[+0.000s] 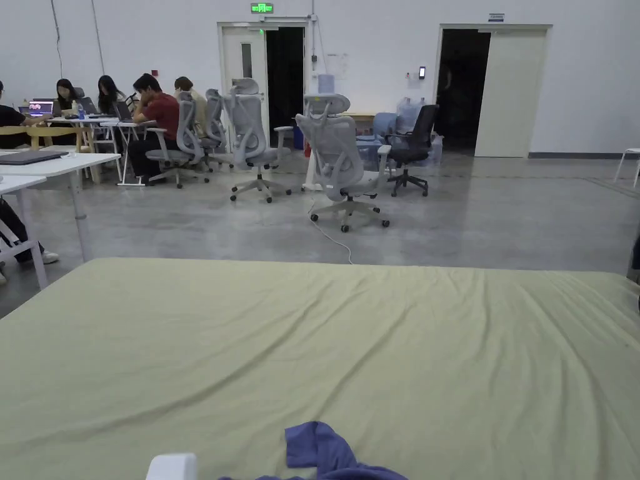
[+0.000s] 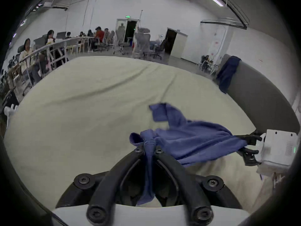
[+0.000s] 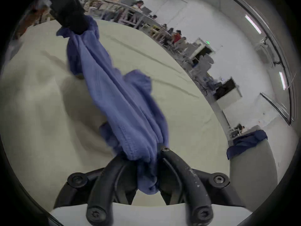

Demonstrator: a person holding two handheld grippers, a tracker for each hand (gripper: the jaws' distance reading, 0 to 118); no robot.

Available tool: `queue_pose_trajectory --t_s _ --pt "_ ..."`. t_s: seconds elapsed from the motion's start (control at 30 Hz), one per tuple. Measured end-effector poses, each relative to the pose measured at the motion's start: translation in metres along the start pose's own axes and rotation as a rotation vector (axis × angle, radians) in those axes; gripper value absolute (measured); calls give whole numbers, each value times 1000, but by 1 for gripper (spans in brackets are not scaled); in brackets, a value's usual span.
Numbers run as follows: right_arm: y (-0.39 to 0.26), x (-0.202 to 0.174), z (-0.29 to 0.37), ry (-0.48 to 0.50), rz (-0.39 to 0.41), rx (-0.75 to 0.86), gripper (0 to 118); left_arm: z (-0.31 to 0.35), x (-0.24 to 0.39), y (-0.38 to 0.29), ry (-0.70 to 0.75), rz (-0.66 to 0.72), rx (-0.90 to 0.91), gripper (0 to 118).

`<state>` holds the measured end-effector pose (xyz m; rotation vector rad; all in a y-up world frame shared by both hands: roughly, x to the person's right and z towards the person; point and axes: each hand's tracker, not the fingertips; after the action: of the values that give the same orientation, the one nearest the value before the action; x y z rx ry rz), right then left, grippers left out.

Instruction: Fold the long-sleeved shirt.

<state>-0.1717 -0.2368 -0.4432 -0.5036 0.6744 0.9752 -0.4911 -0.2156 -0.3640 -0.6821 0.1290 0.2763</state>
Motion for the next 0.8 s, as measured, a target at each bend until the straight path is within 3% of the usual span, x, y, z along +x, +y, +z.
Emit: queue_pose_trajectory --t_s 0.13,0.2,0.47,0.5,0.53,0.57,0.6,0.63,0.67,0.7,0.73,0.77,0.8 --pt "-29 -42 70 17 134 56 22 63 4 -49 -27 -49 -24 5" --pt "-41 -63 99 62 162 35 22 92 9 -74 -43 -85 -74 5" --pt "-83 -138 146 234 167 -111 23 147 -2 -171 -29 5 -269 5" --pt "-85 -145 145 268 194 -152 27 146 -4 -181 -23 16 -308 6" --pt "-87 -151 145 280 200 -165 44 145 -6 -189 -19 20 -333 10" --pt "-87 -154 144 313 203 -174 63 142 -7 -196 -13 34 -339 17" --pt "-86 -153 145 326 176 -159 79 138 -9 -203 -8 48 -357 35" --pt "-84 -150 145 351 126 -153 91 137 -13 -205 -10 86 -364 65" --pt "-80 -142 148 381 48 -178 97 140 -16 -204 -1 122 -362 75" --pt "-76 -132 153 400 -49 -223 97 149 -17 -199 28 138 -297 75" --pt "-75 -122 164 411 -131 -222 109 161 -17 -194 48 148 -219 101" --pt "-73 -110 177 415 -209 -184 115 181 -15 -186 55 153 -111 116" --pt "-72 -99 195 403 -302 -108 115 202 -13 -180 20 164 -16 118"
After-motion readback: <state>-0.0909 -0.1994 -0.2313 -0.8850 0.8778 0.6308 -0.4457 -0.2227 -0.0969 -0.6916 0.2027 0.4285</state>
